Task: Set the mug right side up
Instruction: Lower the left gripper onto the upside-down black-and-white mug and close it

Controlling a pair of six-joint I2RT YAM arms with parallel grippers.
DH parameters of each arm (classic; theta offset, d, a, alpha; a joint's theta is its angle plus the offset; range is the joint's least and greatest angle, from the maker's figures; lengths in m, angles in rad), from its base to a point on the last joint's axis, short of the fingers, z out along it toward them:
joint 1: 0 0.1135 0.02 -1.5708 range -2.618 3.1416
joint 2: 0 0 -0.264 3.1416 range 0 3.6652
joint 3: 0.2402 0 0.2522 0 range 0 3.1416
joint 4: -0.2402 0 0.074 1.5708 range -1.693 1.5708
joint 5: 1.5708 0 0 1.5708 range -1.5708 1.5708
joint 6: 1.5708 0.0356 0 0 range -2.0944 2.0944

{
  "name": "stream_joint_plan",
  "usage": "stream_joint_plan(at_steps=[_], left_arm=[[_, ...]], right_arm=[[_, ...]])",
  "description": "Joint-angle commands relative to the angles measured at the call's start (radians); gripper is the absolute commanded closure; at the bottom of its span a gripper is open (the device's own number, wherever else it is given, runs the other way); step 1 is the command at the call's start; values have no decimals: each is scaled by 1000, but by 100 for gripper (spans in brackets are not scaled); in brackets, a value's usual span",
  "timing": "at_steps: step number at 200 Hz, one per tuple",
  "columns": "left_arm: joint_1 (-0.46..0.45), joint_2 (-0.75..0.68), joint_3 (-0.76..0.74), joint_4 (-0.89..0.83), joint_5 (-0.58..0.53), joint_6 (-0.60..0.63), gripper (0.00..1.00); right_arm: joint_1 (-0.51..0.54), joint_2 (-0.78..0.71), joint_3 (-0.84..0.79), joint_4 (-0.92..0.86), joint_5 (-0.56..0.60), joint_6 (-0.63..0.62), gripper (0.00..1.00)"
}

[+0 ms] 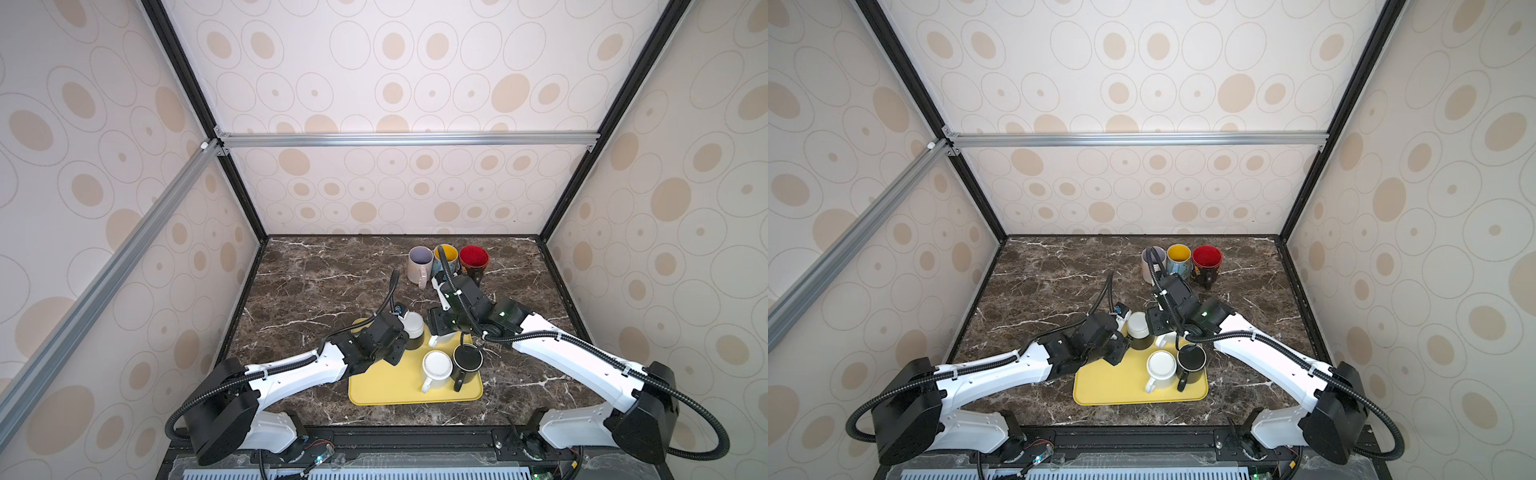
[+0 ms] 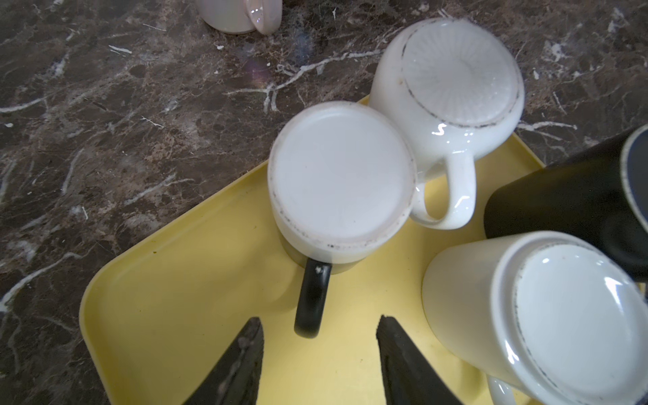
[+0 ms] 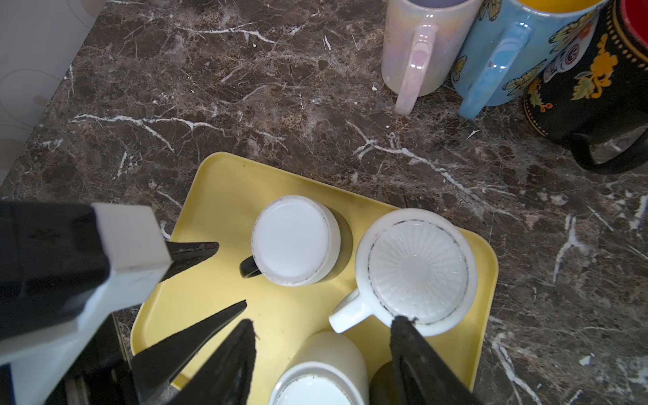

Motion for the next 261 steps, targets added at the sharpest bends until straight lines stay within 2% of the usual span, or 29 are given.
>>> stream_joint_plan(at_steps=[1, 79, 154, 261], left_arm=[[-8, 15, -4, 37, 3, 23, 48], [-9, 100, 35, 52, 20, 45, 57], [19, 230, 76, 62, 53, 52, 59], [58, 237, 98, 75, 71, 60, 62]], right_arm=[[10, 3, 29, -6, 23, -12, 36], [11, -20, 6, -4, 56, -8, 36], [10, -21, -22, 10, 51, -7, 37], [11, -42, -43, 21, 57, -4, 39]])
